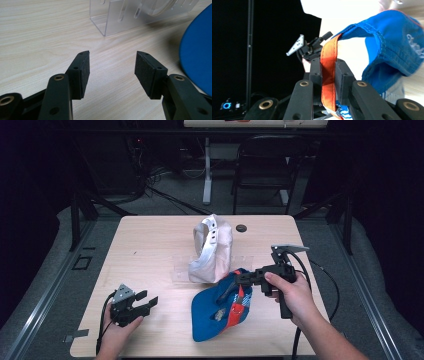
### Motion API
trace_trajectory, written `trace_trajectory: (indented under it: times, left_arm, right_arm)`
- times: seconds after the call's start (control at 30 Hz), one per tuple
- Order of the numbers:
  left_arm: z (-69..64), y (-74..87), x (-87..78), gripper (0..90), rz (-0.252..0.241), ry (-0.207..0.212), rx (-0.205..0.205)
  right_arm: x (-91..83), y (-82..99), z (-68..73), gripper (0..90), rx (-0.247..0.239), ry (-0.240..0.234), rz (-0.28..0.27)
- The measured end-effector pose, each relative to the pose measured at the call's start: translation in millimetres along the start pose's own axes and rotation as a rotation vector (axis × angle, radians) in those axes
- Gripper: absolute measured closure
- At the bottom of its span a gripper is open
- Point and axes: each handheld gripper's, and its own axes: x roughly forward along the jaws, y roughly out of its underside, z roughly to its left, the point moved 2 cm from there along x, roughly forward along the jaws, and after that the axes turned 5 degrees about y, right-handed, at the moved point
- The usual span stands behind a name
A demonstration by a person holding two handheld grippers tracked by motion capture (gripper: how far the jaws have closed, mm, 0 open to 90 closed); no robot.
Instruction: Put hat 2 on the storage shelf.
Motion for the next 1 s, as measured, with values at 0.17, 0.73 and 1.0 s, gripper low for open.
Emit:
trace_trajectory:
  times: [0.17, 0.73, 1.0]
  left_arm:
    - [-0.5, -0.3, -0.5, 46.2, 0.000, -0.004, 0.003]
    - [-0.1, -0.3, -0.2, 46.1, -0.001, -0.001, 0.003]
    - [-0.3, -0.2, 0.1, 46.1, 0.001, -0.003, 0.004]
  right_arm:
    - [-7.7, -3.2, 11.5, 78.2, -0.006, -0.006, -0.011]
    - [-48.5, -16.1, 27.7, 78.4, 0.005, 0.005, -0.133]
    - [-64.5, -31.8, 34.7, 78.4, 0.024, 0.009, -0.184]
